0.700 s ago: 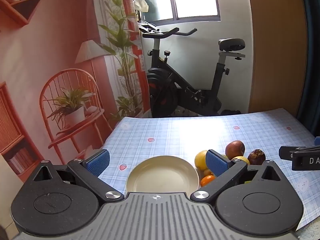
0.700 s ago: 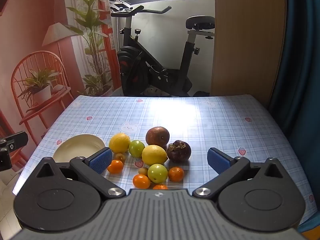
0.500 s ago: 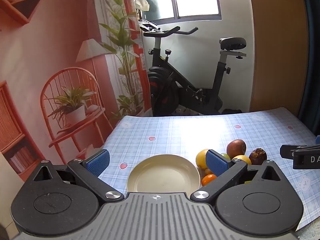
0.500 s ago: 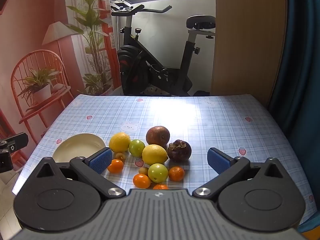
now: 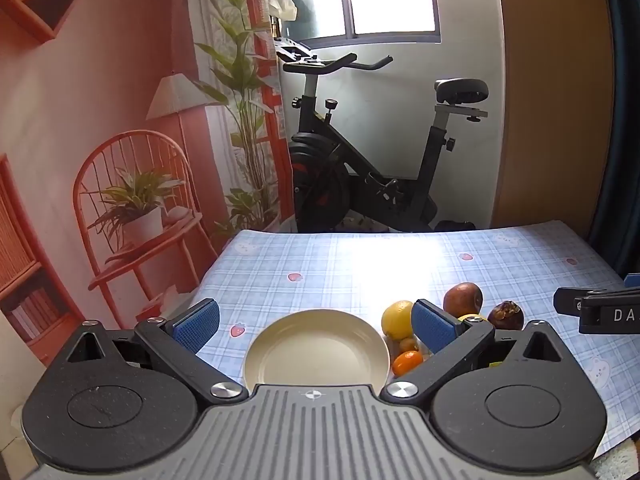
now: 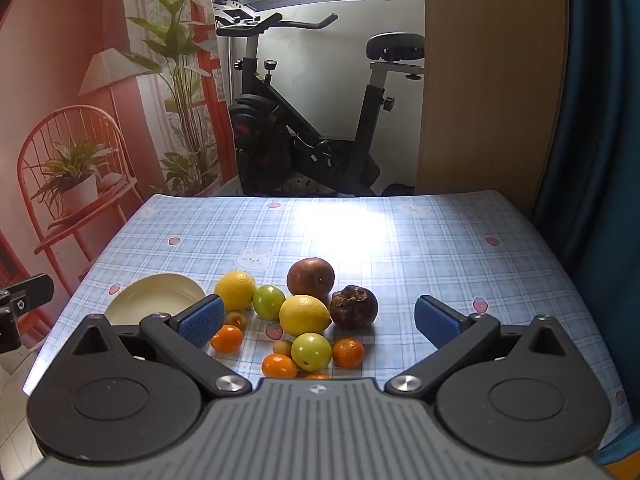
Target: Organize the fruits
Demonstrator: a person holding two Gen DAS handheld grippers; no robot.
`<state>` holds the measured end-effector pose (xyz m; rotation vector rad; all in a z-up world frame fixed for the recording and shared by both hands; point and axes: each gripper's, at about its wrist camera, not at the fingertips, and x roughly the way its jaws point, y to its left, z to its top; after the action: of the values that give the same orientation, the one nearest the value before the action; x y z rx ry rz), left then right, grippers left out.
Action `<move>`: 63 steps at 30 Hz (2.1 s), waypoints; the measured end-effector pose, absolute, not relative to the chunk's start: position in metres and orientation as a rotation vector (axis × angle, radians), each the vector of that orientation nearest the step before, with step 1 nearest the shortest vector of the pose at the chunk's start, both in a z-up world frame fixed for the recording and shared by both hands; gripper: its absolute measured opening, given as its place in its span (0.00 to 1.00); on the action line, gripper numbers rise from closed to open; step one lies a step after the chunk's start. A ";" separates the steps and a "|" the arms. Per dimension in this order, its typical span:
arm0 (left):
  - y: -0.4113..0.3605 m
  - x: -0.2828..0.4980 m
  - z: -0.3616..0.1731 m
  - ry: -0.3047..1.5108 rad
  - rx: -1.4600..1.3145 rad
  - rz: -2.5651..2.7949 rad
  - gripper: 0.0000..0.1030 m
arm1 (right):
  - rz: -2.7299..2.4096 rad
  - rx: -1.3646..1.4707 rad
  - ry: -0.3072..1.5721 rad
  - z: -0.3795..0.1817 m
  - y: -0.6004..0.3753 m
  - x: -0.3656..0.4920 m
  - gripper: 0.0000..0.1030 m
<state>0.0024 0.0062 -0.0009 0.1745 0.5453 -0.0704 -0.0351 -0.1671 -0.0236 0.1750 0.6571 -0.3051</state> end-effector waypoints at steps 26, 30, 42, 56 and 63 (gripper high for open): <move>0.005 0.001 -0.001 0.534 0.162 -0.079 1.00 | -0.314 0.174 0.651 -0.019 -0.166 -0.036 1.00; 0.006 0.001 -0.001 0.534 0.157 -0.081 1.00 | -0.314 0.176 0.651 -0.019 -0.166 -0.037 1.00; 0.007 0.002 0.000 0.536 0.145 -0.082 1.00 | -0.315 0.176 0.652 -0.019 -0.167 -0.037 1.00; 0.009 0.003 0.000 0.539 0.133 -0.083 1.00 | -0.320 0.178 0.651 -0.020 -0.168 -0.036 1.00; 0.011 0.005 0.000 0.544 0.126 -0.080 1.00 | -0.316 0.180 0.653 -0.020 -0.168 -0.035 1.00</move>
<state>0.0047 0.0108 -0.0004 0.1258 0.5439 -0.0801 -0.0353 -0.1681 -0.0204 0.1804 0.6534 -0.3163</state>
